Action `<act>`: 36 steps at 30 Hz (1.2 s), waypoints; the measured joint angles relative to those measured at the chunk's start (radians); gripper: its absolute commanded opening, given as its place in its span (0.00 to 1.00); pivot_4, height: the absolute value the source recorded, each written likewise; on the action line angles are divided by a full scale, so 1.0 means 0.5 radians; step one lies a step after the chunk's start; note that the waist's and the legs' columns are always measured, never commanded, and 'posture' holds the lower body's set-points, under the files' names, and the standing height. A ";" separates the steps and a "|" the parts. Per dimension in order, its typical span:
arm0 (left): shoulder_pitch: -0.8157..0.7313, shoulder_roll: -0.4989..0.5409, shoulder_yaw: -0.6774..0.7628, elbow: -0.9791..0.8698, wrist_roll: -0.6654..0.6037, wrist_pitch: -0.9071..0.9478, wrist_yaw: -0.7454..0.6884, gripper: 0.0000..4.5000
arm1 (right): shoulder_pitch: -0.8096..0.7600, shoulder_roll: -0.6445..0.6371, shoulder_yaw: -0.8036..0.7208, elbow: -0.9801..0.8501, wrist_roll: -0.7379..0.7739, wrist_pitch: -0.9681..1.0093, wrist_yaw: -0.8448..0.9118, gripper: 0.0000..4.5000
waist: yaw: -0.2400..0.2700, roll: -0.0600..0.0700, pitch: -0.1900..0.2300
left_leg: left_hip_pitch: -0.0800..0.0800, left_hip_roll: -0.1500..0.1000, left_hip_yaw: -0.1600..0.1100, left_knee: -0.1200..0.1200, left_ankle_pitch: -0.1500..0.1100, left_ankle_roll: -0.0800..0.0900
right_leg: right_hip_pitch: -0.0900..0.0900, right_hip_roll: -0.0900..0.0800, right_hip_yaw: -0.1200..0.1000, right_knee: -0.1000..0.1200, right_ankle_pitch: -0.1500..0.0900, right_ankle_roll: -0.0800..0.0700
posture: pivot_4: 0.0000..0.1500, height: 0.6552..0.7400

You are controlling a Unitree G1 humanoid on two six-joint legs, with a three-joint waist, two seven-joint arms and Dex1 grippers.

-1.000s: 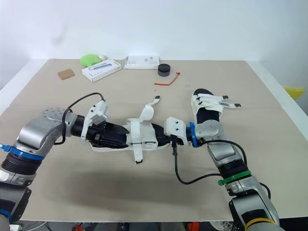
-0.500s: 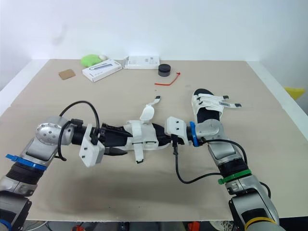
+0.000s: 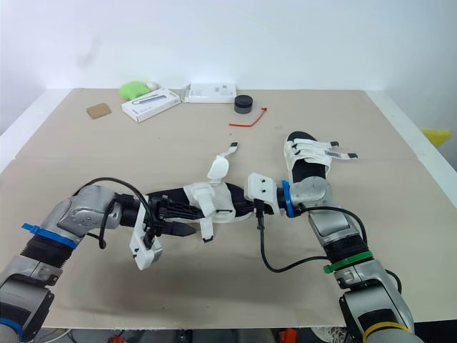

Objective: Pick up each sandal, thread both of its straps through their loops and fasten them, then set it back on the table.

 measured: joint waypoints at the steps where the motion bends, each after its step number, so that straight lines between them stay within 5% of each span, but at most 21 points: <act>1: -0.007 0.010 0.009 0.021 0.010 0.006 0.053 0.67 | 0.000 0.000 0.000 0.000 0.000 0.000 -0.001 0.00 | 0.000 0.000 0.000 | 0.001 0.000 0.000 0.000 0.000 0.000 | 0.000 0.000 0.000 0.000 0.000 0.001 | 1.00 1.00; 5: -0.012 0.072 0.002 0.084 -0.039 0.088 0.116 0.67 | 0.000 0.000 0.000 -0.001 0.001 0.000 0.000 0.00 | 0.000 0.000 0.000 | 0.001 0.000 0.000 0.000 0.000 0.000 | 0.000 0.000 0.001 0.000 -0.001 0.001 | 1.00 1.00; 14: 0.563 0.457 -0.196 -0.573 -1.504 1.297 -0.533 0.67 | 0.008 -0.004 0.003 -0.019 0.002 -0.002 0.006 0.00 | -0.007 0.001 0.001 | 0.004 0.002 0.002 0.000 -0.007 0.012 | -0.002 0.000 0.003 0.001 -0.009 0.007 | 1.00 1.00; 22: 0.731 0.492 -0.133 -1.105 -2.098 2.491 -0.544 0.67 | 0.007 0.000 0.005 -0.015 0.000 -0.001 0.004 0.00 | -0.006 0.000 0.001 | 0.007 0.005 0.001 0.000 -0.007 0.012 | 0.001 0.011 0.006 0.002 -0.010 0.005 | 1.00 1.00; 31: 0.708 0.461 -0.077 -1.206 -2.360 3.362 -0.422 0.67 | 0.007 0.007 0.006 -0.015 0.000 -0.009 0.008 0.00 | -0.007 0.000 0.000 | 0.008 0.005 0.000 -0.001 -0.008 0.013 | 0.000 0.015 0.007 0.002 -0.012 0.002 | 1.00 1.00; 36: 0.605 0.242 -0.027 -1.200 -2.349 3.645 -0.219 0.67 | 0.007 0.006 0.006 -0.015 0.000 -0.008 0.005 0.00 | -0.004 0.000 0.000 | 0.008 0.004 0.001 -0.001 -0.008 0.013 | 0.001 0.014 0.010 0.002 -0.011 0.003 | 1.00 1.00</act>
